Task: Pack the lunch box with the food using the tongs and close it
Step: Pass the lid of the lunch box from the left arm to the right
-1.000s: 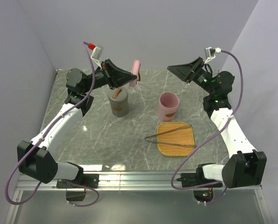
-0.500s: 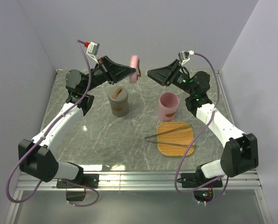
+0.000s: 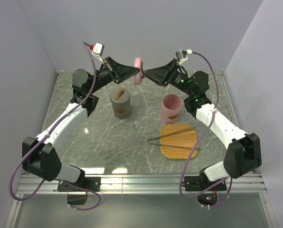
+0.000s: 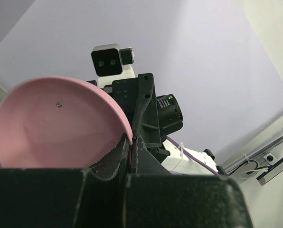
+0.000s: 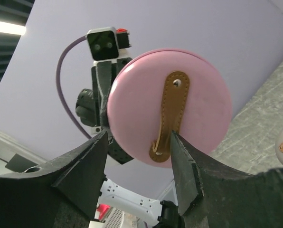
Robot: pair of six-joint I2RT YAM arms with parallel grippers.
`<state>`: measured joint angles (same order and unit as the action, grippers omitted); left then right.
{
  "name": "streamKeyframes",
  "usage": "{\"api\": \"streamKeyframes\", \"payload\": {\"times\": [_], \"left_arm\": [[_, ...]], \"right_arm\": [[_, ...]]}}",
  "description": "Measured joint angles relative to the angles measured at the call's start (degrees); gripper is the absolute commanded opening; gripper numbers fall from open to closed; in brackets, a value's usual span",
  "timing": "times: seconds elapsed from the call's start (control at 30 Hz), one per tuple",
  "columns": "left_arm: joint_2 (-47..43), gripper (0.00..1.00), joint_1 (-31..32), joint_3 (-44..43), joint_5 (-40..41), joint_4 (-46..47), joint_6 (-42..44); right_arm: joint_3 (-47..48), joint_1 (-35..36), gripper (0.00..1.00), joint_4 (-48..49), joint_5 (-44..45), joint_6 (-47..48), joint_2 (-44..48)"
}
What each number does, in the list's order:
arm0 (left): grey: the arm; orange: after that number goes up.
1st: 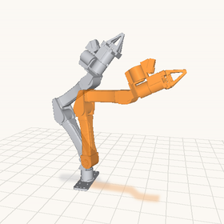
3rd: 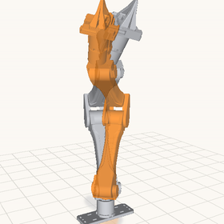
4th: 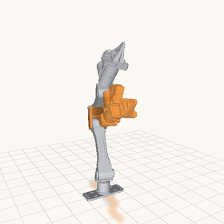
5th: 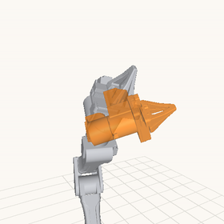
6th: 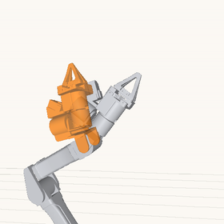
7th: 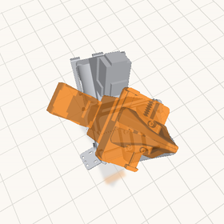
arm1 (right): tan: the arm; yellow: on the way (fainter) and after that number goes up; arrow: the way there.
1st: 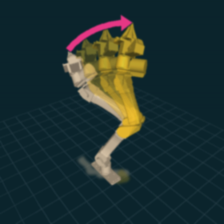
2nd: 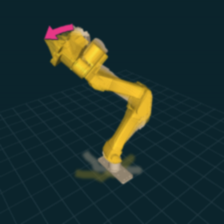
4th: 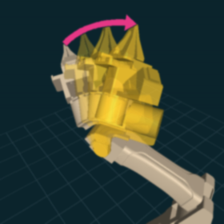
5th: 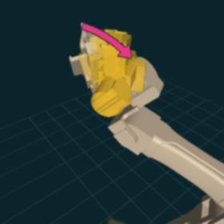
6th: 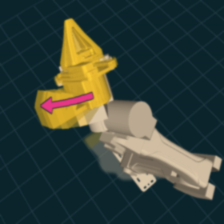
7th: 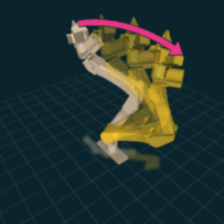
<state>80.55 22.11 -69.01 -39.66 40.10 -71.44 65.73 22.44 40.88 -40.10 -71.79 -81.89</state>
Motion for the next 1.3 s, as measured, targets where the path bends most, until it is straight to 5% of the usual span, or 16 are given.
{"api": "streamKeyframes", "payload": {"times": [0.77,1.03,1.3], "left_arm": [[0.0,0.00,0.3,0.0,0.8,-0.2,-1.4],[0.0,0.00,0.3,0.0,1.0,0.3,-1.7],[0.1,0.00,0.3,0.0,1.0,1.1,-1.9]], "right_arm": [[0.2,2.0,0.50,-1.2,4.9,-1.2,-2.0],[-0.4,2.2,0.33,-1.0,6.0,-0.8,-2.0],[-0.7,2.2,0.00,-0.1,6.4,-1.3,-2.0]]}}
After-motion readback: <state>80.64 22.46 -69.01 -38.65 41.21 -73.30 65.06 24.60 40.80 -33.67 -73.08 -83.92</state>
